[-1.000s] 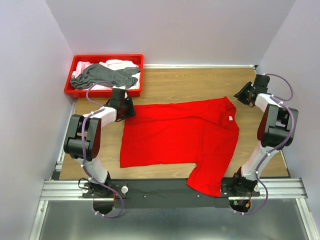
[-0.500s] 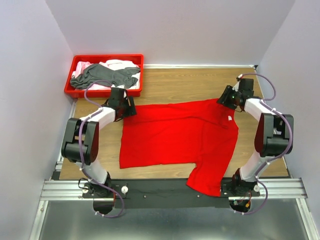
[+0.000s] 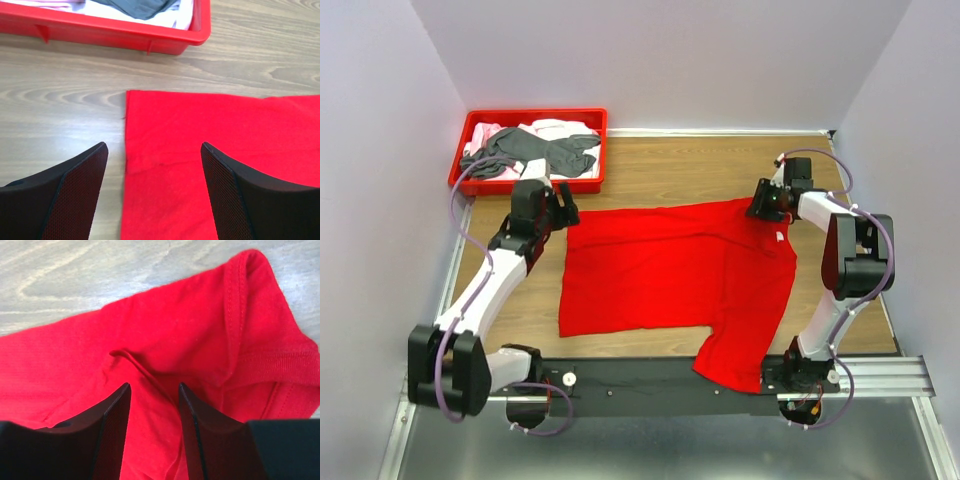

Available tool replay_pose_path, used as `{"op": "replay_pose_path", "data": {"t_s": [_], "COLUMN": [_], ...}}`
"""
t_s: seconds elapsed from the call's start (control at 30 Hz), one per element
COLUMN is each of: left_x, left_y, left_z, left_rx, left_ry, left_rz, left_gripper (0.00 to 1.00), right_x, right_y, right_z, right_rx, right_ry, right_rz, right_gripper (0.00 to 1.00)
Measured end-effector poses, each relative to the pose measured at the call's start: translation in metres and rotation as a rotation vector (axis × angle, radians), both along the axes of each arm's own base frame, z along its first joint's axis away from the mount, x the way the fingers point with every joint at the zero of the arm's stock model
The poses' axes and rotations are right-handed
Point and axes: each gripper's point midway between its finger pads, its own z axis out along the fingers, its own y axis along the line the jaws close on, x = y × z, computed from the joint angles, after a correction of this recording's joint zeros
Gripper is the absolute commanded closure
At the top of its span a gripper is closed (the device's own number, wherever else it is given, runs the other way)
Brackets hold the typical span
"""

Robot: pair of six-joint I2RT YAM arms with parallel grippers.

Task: Fold and stack the t-shirts
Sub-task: Fold the tshirt

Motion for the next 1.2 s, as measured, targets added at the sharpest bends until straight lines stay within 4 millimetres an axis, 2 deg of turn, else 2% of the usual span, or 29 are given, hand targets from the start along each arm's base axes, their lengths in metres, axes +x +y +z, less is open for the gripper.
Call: {"op": "replay_pose_path", "data": {"t_s": [0.1,0.2,0.23,0.4,0.6,0.8,1.2], "left_x": [-0.018,-0.026,-0.028,-0.031,-0.029,-0.029,-0.029], "left_y": [0.008,0.013,0.014,0.018,0.021,0.021,0.021], "left_z": [0.003,0.007,0.006,-0.006,-0.006,-0.005,-0.004], "left_rx": [0.013,0.021,0.023,0.042,0.053,0.053,0.053], "left_ry": [-0.033,-0.068,-0.072,-0.050,-0.055,-0.057,-0.061], "left_rz": [0.018,0.033,0.036,0.050,0.065,0.064,0.064], "left_gripper": [0.17,0.17,0.17,0.17,0.17,0.17,0.17], "right_x": [-0.002,-0.003,-0.004,-0.016,-0.042,-0.076,-0.148], "right_y": [-0.001,-0.001,-0.001,0.001,0.008,0.018,0.048], "right_z": [-0.001,-0.003,-0.003,-0.005,0.012,0.027,0.008], "right_rx": [-0.007,-0.011,-0.011,-0.004,0.033,0.095,0.244], "right_ry": [0.006,0.011,0.013,0.029,0.018,0.011,0.150], "right_rz": [0.004,0.009,0.009,0.011,0.011,0.005,0.049], "right_gripper": [0.54,0.70,0.79,0.99,0.99,0.99,0.94]}}
